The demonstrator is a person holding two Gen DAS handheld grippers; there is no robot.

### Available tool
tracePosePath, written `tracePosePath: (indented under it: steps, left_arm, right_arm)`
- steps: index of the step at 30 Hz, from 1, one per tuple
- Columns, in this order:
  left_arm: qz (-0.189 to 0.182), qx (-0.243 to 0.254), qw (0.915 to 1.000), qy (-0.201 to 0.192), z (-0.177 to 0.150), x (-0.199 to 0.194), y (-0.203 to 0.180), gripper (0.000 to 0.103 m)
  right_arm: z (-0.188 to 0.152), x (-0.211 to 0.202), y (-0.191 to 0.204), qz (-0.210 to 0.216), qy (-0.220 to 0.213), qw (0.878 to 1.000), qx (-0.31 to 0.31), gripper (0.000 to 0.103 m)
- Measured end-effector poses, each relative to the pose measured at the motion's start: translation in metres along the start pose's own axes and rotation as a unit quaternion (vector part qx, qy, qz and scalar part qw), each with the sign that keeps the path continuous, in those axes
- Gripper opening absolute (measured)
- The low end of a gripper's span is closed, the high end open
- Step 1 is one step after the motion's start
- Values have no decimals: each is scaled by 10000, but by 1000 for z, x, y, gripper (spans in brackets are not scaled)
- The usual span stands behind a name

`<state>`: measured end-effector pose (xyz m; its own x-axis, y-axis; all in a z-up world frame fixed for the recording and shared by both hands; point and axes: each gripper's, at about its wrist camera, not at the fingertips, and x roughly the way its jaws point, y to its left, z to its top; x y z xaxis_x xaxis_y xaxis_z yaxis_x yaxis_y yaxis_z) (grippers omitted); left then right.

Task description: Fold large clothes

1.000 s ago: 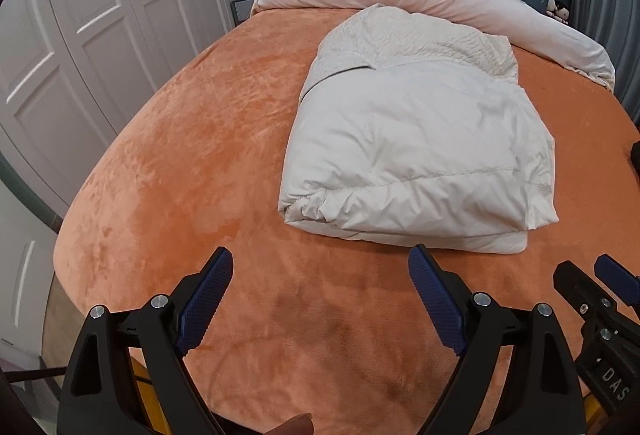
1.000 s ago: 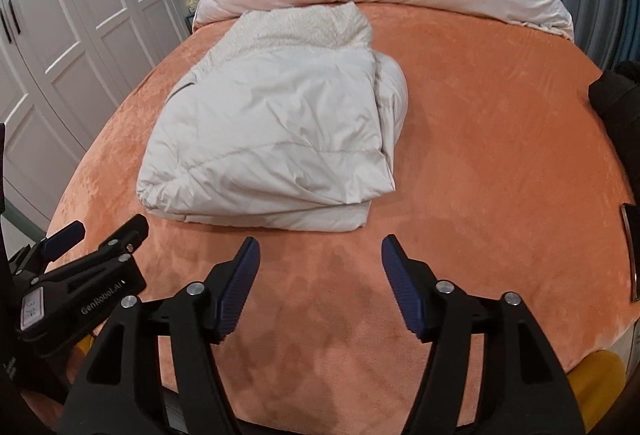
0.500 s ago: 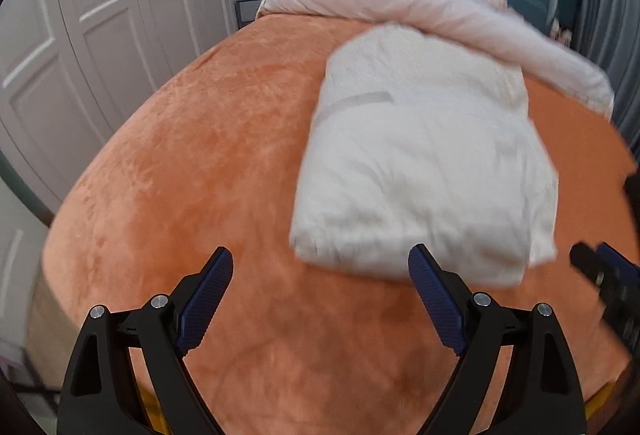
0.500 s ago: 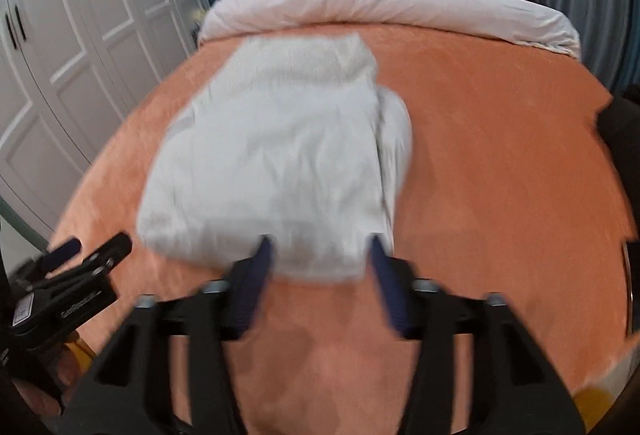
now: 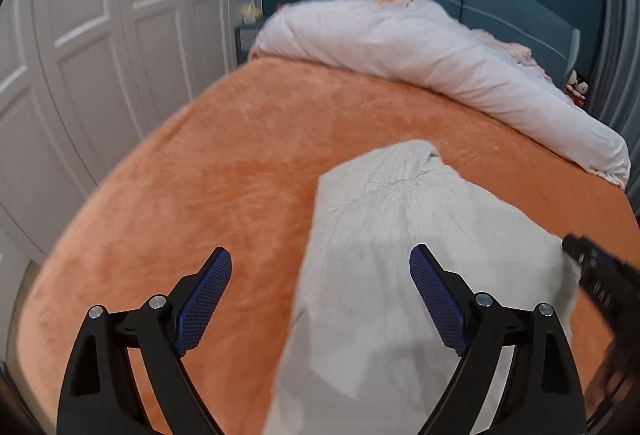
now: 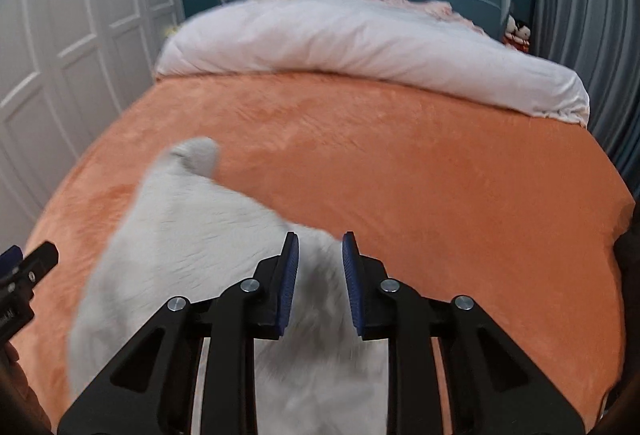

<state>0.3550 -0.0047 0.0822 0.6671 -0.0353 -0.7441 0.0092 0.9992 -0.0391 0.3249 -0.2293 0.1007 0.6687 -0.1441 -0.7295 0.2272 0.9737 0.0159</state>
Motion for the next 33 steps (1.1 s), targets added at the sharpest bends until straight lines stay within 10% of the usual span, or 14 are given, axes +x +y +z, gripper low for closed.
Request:
tracePosePath:
  steps: [4, 7, 17, 25, 29, 33]
  left_arm:
    - [55, 12, 9990, 436, -18, 68, -7, 91]
    - [-310, -449, 9976, 437, -24, 80, 5, 92]
    - [95, -360, 9990, 227, -36, 93, -8, 97]
    - [-32, 560, 9984, -48, -60, -34, 5, 95]
    - [36, 913, 9935, 679, -138, -50, 7, 95]
    - [485, 1067, 9914, 585, -182, -54, 19, 98]
  right_arm:
    - [-27, 60, -19, 38, 500, 9984, 252, 19]
    - [-48, 78, -28, 312, 438, 9973, 508, 18]
    - [-58, 90, -22, 225, 560, 9973, 411, 17]
    - [-87, -73, -26, 819, 262, 9963, -25, 29]
    - [-171, -67, -21, 998, 1266, 9868, 177, 28]
    - [-214, -76, -11, 581, 1267, 9899, -257, 26]
